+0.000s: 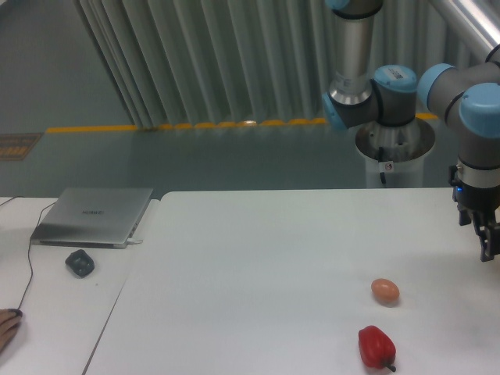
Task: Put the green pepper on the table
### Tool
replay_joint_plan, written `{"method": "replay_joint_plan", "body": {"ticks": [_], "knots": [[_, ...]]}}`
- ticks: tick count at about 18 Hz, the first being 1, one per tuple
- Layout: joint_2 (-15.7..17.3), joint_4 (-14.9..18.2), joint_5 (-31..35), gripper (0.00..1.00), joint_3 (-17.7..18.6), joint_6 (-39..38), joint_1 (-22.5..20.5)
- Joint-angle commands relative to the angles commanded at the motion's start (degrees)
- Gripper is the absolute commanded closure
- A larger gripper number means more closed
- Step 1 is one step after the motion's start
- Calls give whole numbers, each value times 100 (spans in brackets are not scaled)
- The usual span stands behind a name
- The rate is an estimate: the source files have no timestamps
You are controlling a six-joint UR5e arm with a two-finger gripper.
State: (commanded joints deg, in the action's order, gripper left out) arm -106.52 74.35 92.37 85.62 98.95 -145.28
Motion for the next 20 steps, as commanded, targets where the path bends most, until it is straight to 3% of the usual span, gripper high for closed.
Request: {"method": "replay_joint_plan", "body": {"ticks": [9,15,17,20], "knots": [[-124,-26,-44,0,-45,1450,-738],[-132,-9,-456,0,130,2004,-1564],[-132,-44,-483,0,219,2522,-1819],[-132,-9,-466,0,166,2559,-1890]]}}
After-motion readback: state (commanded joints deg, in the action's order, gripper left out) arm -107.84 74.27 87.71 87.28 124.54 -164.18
